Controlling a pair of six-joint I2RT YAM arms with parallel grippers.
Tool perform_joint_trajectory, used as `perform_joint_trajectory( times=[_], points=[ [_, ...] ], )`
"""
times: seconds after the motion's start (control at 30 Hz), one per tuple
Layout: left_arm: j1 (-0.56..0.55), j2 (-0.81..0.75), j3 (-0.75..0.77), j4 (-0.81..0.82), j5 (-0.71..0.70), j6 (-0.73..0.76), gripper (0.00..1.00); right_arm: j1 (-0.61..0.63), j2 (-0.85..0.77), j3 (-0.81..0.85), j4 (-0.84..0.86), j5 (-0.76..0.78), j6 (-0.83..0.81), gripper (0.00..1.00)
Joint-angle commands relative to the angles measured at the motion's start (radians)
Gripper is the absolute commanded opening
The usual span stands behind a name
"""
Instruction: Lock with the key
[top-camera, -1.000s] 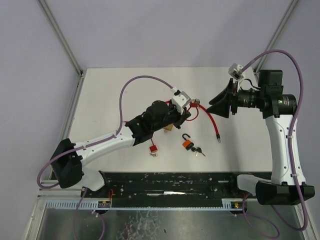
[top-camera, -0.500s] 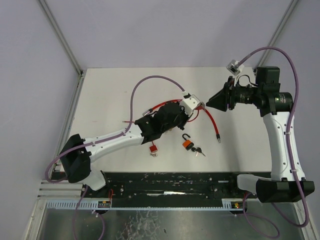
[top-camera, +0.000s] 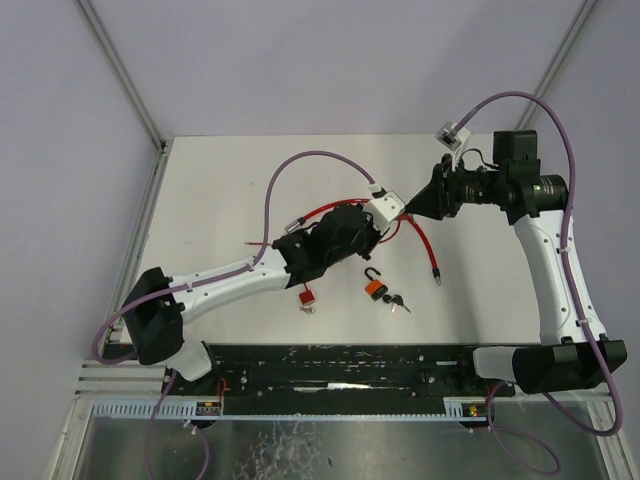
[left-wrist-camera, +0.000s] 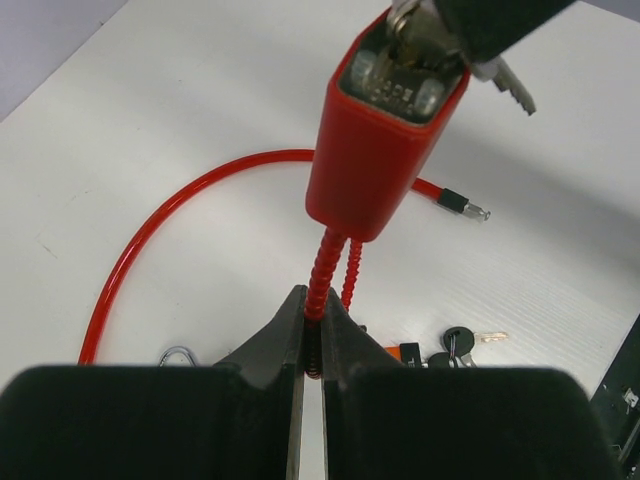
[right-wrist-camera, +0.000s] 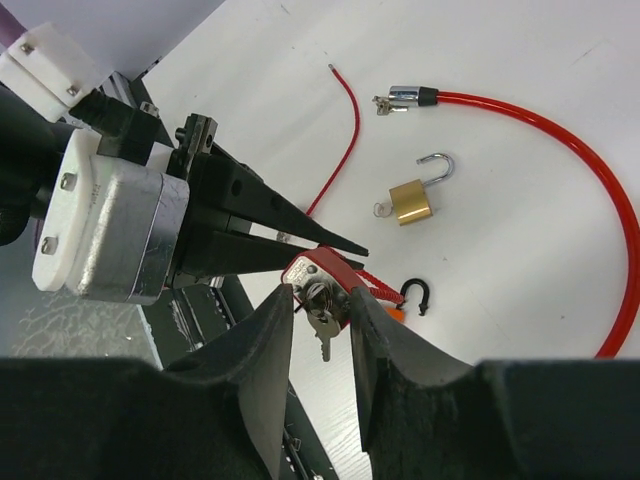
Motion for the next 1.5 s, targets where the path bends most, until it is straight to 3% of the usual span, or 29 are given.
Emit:
perform_joint_trajectory(
  times=[0.0, 0.4, 0.53, 0.7, 1.03, 1.17, 1.47],
  points=[
    [-0.009, 0.001, 0.039, 0.019, -0.022, 0.023, 0.00, 0.017, -0.003, 0.014, 0.017, 0.020, -0.028, 0.34],
    [-0.011, -0.013, 0.039, 0.015, -0.006, 0.031, 0.00, 0.026, -0.005, 0.035, -0.089, 0.027, -0.175, 0.05],
    [-0.011, -0.029, 0.028, 0.015, 0.039, 0.042, 0.00, 0.029, -0.005, 0.042, -0.146, 0.023, -0.273, 0.00],
    [0.010, -0.047, 0.027, -0.005, 0.177, 0.038, 0.00, 0.029, -0.004, 0.053, -0.252, -0.029, -0.476, 0.00],
    [0.112, -0.049, 0.042, -0.035, 0.543, -0.068, 0.00, 0.029, -0.012, 0.061, -0.546, -0.123, -1.079, 0.00],
    [0.128, -0.033, 0.034, -0.038, 0.632, -0.098, 0.00, 0.029, -0.016, 0.049, -0.596, -0.140, -1.178, 0.00],
    [0.156, 0.007, 0.016, -0.045, 0.780, -0.123, 0.00, 0.028, -0.018, 0.050, -0.598, -0.078, -1.213, 0.00]
  ],
)
